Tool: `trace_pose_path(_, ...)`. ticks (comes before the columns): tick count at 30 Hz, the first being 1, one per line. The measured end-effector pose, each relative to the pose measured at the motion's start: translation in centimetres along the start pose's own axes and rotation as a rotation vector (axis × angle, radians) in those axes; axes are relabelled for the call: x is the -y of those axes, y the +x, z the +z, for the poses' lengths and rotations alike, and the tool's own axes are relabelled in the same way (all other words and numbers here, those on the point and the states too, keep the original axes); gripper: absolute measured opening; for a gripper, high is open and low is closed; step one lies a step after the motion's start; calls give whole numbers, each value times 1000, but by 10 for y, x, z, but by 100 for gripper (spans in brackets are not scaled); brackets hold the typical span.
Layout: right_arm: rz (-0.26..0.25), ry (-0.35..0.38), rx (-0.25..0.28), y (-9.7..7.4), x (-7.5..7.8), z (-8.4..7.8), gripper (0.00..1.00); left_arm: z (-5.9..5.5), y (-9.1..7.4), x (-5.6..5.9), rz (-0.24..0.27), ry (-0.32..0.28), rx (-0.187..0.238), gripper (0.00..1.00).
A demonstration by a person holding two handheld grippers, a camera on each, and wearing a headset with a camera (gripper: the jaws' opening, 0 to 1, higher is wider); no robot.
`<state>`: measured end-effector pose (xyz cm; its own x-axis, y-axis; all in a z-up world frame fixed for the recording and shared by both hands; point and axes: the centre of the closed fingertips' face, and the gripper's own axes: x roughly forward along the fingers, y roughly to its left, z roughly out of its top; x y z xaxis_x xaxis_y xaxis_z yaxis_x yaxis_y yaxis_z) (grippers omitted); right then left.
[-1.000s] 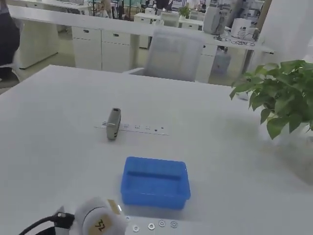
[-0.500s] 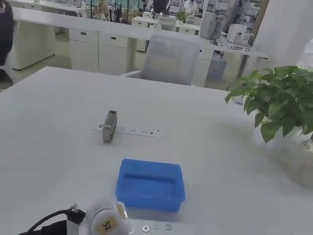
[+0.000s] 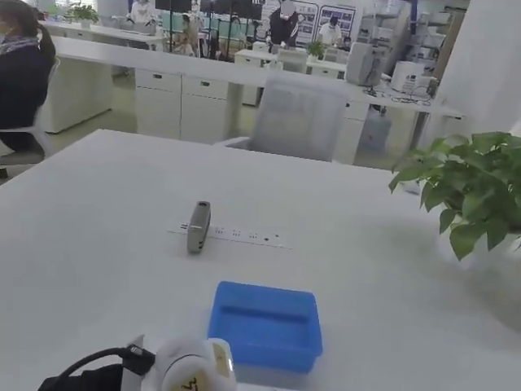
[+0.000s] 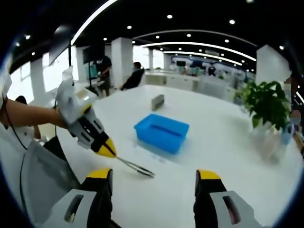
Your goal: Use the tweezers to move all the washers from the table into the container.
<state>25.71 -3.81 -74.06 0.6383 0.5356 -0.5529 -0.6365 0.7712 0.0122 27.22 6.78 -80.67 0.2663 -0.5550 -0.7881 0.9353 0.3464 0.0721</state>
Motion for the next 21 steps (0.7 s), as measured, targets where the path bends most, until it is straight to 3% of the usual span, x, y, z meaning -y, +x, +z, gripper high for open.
trace_pose_path(3, 78, -55, -31, 8, -15, -1, 56, 10, -11, 3, 0, 19, 17, 0)
trace_pose_path(5, 167, -122, -80, 18, -28, -7, 50, 18, -19, 6, 1, 40, 34, 0)
trace_pose_path(7, 222, -154, -114, 26, -36, -12, 44, 22, -24, 8, -2, 59, 39, 0)
trace_pose_path(11, 270, -274, -171, 48, -45, -19, 36, 29, -31, 11, -10, 158, 21, 0)
trace_pose_path(15, 325, -300, -176, 65, -59, -14, 31, 37, -37, 14, -28, 162, 24, 0)
trace_pose_path(18, 363, -390, -207, 78, -66, -15, 26, 38, -39, 15, -38, 179, 17, 0)
trace_pose_path(21, 394, -413, -198, 86, -75, -11, 21, 39, -39, 16, -56, 192, 16, 0)
